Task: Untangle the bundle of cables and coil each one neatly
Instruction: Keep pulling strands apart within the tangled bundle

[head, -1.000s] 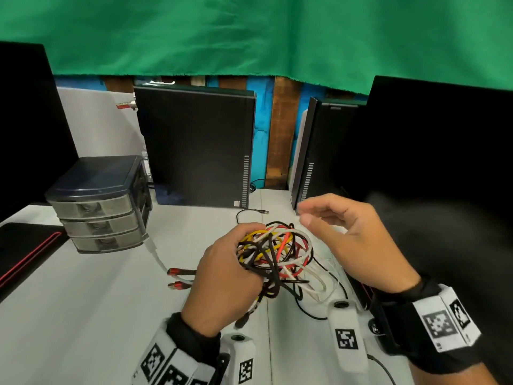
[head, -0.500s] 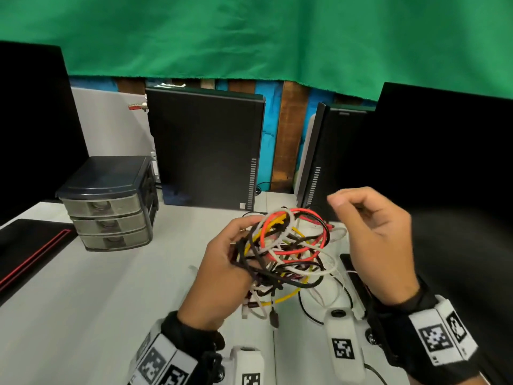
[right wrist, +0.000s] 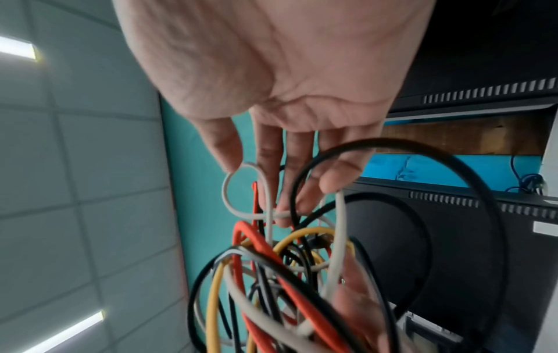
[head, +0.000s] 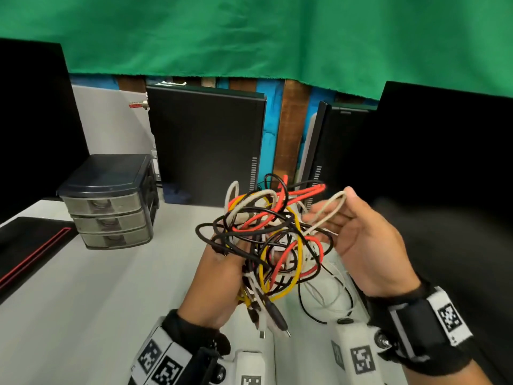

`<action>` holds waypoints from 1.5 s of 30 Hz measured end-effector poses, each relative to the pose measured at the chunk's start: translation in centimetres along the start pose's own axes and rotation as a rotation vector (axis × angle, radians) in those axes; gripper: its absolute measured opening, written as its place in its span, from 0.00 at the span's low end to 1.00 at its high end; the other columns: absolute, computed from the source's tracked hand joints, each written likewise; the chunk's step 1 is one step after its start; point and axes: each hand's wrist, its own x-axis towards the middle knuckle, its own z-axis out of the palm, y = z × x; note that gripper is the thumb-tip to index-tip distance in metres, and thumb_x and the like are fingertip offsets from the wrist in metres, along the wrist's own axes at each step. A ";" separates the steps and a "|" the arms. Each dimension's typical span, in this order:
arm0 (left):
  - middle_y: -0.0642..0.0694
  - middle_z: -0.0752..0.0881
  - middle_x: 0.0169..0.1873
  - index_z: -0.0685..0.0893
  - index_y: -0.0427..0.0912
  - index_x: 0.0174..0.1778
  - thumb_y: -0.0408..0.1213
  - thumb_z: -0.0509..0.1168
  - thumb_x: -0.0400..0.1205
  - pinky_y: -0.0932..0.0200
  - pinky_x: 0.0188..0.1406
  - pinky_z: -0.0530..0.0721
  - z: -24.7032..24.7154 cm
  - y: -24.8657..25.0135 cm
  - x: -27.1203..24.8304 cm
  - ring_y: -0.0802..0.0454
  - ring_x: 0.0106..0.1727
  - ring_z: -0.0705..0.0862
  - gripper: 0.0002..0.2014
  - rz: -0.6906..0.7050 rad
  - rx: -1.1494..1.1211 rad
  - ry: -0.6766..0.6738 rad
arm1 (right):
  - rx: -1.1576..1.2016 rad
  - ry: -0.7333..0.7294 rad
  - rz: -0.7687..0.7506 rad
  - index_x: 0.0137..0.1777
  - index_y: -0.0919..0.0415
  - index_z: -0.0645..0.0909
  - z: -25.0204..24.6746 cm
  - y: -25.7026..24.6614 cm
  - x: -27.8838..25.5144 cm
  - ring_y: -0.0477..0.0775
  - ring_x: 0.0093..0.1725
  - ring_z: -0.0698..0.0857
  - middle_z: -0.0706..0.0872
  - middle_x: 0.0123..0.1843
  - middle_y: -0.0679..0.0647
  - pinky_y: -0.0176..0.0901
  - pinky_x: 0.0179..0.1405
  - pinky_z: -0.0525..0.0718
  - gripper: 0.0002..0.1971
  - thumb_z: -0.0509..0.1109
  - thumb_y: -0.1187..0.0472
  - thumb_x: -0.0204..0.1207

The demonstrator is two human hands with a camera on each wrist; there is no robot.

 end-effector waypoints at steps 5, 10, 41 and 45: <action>0.44 0.91 0.33 0.88 0.39 0.53 0.38 0.63 0.84 0.61 0.22 0.84 -0.2 0.3 -0.1 0.51 0.29 0.90 0.10 -0.126 -0.079 0.051 | -0.115 -0.221 -0.111 0.54 0.58 0.91 -0.1 0.1 -0.5 0.62 0.57 0.87 0.92 0.55 0.63 0.58 0.54 0.81 0.25 0.75 0.37 0.70; 0.37 0.92 0.35 0.87 0.35 0.56 0.29 0.61 0.86 0.55 0.23 0.87 -0.5 0.4 0.0 0.45 0.29 0.91 0.09 -0.225 -0.125 0.069 | -0.304 -0.216 -0.234 0.52 0.59 0.92 0.5 0.4 -0.9 0.59 0.55 0.91 0.93 0.51 0.58 0.49 0.55 0.89 0.12 0.78 0.54 0.71; 0.41 0.90 0.32 0.92 0.36 0.43 0.35 0.62 0.81 0.56 0.30 0.90 -2.2 -1.8 1.5 0.49 0.28 0.89 0.13 -0.414 -0.386 0.045 | -0.323 -0.265 -0.100 0.40 0.59 0.87 -0.1 0.5 -0.2 0.49 0.43 0.83 0.88 0.42 0.53 0.36 0.45 0.81 0.07 0.71 0.58 0.76; 0.44 0.86 0.29 0.90 0.39 0.34 0.40 0.86 0.53 0.51 0.29 0.87 -2.6 -1.8 1.2 0.48 0.29 0.85 0.18 -0.497 -0.477 -0.016 | -0.275 -0.260 -0.068 0.54 0.63 0.88 -0.1 0.4 -0.4 0.53 0.45 0.88 0.92 0.50 0.59 0.41 0.41 0.84 0.12 0.76 0.58 0.75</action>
